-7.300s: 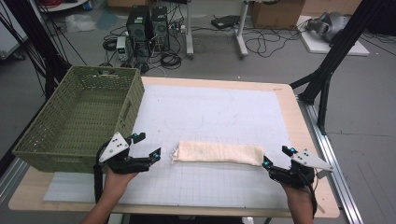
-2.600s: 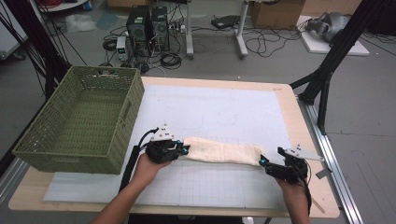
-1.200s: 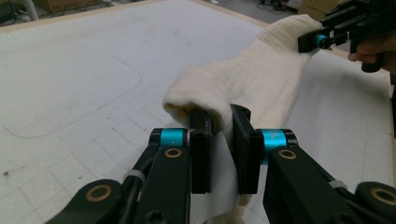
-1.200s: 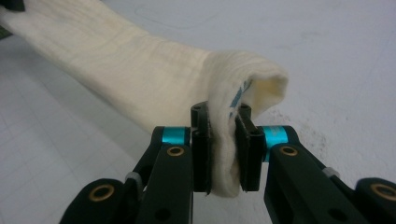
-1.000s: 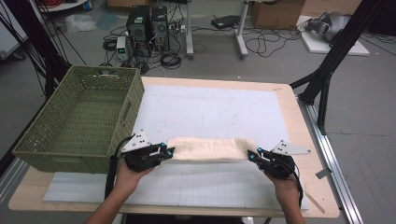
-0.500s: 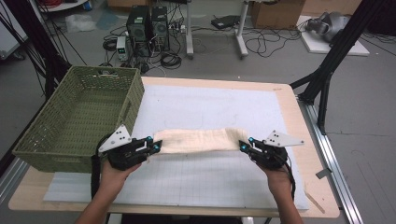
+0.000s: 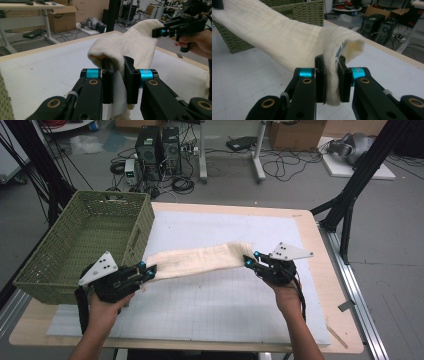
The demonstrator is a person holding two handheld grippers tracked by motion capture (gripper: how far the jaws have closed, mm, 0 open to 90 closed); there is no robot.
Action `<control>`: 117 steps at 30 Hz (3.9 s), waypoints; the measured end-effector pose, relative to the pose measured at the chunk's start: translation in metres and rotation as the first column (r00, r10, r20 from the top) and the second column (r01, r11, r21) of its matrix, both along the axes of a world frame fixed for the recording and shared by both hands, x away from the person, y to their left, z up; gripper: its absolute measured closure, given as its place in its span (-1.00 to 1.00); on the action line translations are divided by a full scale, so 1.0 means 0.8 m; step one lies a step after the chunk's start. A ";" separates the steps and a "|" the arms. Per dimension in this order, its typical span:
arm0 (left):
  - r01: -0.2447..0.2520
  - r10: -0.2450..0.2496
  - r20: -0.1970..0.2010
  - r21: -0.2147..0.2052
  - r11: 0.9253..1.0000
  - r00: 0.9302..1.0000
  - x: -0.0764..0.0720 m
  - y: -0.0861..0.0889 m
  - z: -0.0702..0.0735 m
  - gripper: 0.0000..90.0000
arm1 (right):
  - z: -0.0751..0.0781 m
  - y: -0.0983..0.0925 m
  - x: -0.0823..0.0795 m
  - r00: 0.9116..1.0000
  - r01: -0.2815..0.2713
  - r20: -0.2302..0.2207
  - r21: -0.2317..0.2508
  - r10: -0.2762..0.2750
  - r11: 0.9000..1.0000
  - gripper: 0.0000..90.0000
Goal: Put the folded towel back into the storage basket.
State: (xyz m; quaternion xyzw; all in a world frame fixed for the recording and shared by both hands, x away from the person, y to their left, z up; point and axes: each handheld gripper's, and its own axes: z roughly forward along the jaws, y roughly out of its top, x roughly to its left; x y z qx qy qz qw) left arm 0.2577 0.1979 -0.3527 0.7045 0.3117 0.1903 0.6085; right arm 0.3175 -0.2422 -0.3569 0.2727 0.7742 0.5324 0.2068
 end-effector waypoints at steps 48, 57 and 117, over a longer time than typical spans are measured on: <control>-0.393 0.395 0.060 -0.051 0.918 0.917 -0.062 0.146 0.033 0.77 | 0.099 0.281 0.159 0.980 -0.173 0.091 -0.066 0.178 0.983 0.80; -0.440 0.442 0.048 -0.052 0.897 0.896 -0.064 0.165 0.031 0.77 | 0.100 0.337 0.183 0.979 -0.185 0.073 -0.068 0.190 0.980 0.80; -0.264 0.269 0.060 -0.074 0.962 0.961 -0.025 0.118 0.023 -0.65 | 0.062 0.287 0.154 0.988 -0.153 -0.037 -0.036 0.151 0.988 -0.61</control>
